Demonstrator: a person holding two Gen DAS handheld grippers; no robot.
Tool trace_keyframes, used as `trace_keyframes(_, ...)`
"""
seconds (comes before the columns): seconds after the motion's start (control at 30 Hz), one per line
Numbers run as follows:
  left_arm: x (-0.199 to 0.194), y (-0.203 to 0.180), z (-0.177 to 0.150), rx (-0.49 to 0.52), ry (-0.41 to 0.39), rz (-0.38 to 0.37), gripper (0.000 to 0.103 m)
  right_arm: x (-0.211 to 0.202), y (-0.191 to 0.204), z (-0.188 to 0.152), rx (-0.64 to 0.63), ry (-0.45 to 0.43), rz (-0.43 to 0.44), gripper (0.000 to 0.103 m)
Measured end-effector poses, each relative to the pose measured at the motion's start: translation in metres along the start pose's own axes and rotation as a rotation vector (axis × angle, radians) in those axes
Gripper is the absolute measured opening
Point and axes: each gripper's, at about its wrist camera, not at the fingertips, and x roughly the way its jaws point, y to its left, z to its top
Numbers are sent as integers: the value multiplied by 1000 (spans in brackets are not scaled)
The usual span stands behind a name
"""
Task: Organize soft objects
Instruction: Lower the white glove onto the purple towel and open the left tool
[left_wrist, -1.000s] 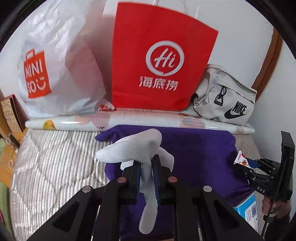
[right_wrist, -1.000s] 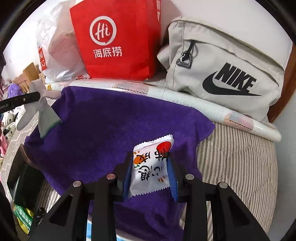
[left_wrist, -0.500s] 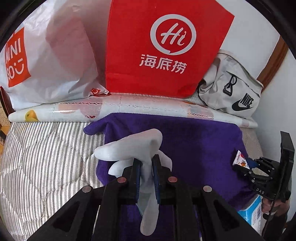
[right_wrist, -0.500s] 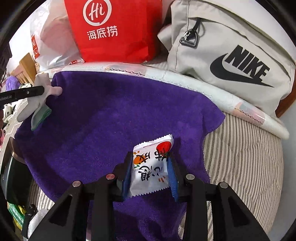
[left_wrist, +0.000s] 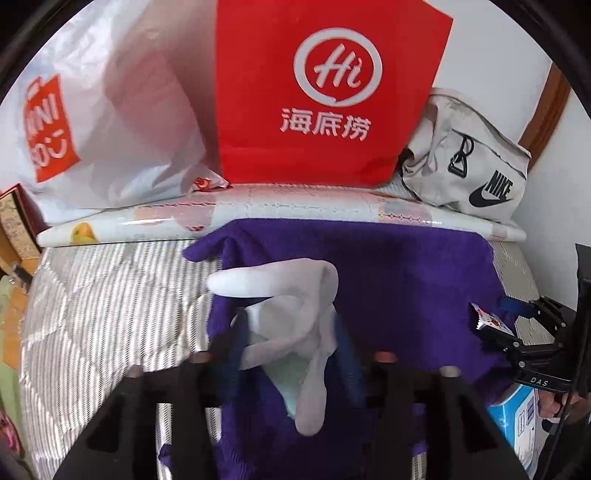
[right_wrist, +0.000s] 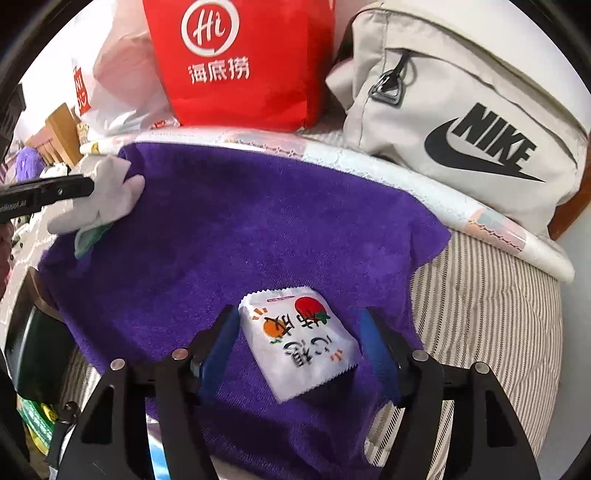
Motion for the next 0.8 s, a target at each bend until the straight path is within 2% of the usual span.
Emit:
trace_keyframes(0.03,-5,1,-1,-4,-10,5,61,-3,0,0,9,-5,4,68)
trace_keyframes(0.3,-46,0,-20,-23,-54,44,69,-42,3,-9,41,-48,-26,77)
trace_keyframes(0.47,-74,1,-42,-50,-86,130,71,-69,10,-21,71,-70,-47,82)
trace_keyframes(0.6,-98,4,-65,-80,-112,141,71,-99,22,-39,67,-151,-41,85)
trace_keyframes(0.8,-127,7,-102,-112,-127,105,71,-136,42,-69,60,-201,8,85)
